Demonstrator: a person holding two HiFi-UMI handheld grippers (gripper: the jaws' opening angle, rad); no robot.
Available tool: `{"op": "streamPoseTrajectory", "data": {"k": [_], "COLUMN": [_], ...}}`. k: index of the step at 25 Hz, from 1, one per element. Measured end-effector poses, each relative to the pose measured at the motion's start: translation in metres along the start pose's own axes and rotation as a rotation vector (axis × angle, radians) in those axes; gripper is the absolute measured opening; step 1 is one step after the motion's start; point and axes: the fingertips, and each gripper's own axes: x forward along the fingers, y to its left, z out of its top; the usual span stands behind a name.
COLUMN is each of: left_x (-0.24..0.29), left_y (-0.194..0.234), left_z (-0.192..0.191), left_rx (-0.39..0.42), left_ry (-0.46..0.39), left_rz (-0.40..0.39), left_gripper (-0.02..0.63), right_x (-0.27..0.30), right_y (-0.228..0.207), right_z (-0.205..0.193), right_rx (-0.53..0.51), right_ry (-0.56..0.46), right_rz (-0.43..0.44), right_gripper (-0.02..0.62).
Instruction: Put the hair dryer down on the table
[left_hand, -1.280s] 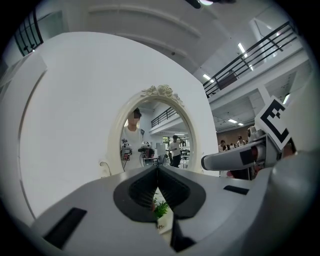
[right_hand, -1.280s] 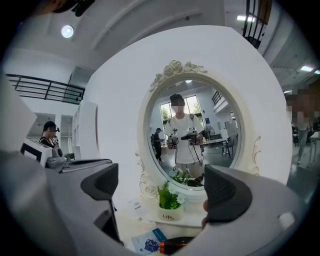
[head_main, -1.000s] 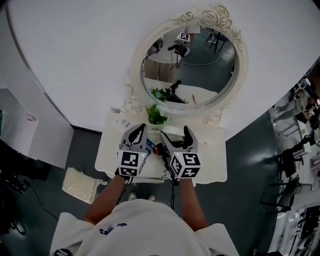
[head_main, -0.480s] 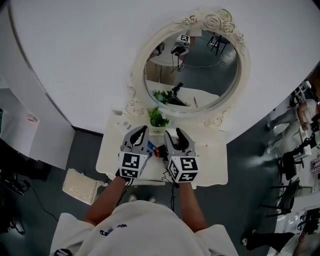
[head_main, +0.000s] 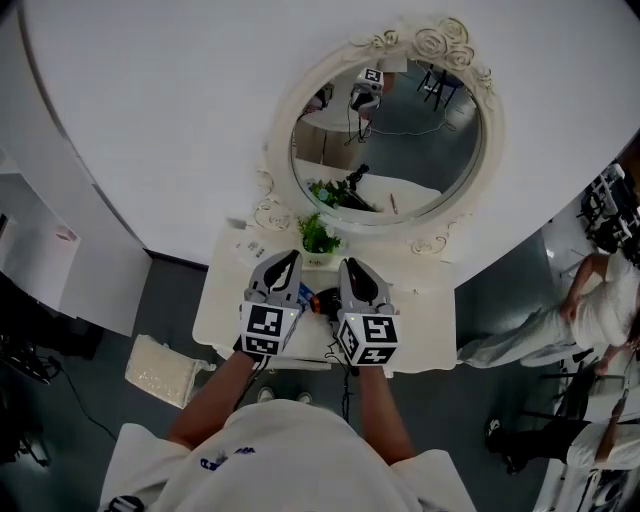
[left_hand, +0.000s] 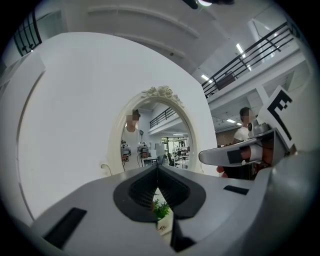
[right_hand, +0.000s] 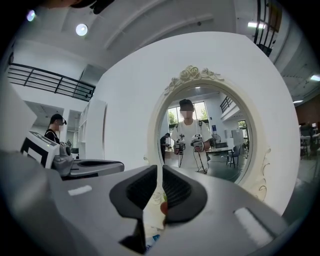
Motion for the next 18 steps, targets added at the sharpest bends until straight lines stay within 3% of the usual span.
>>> {"op": "streamPoseTrajectory", "data": {"k": [3,7,18], "left_x": [0.000,0.000,0.001], "left_y": [-0.001,-0.002,-0.003], "left_z": [-0.001,0.001,0.003], "left_rx": [0.001,-0.005,-0.002], "left_ry": [0.005,0.010,0.008], "left_rz": [-0.006,-0.010,-0.014], "left_gripper": [0.009,0.009,0.009], "right_x": [-0.001,0.000,0.001], "right_y": [0.001,0.010,0.013], "right_z": [0.000,-0.002,-0.004], "right_rx": [0.010,0.054,0.054], "right_ry": [0.004,0.023,0.037], "right_rz": [0.006,0.064,0.083], "right_gripper": [0.012,0.009,0.009]}}
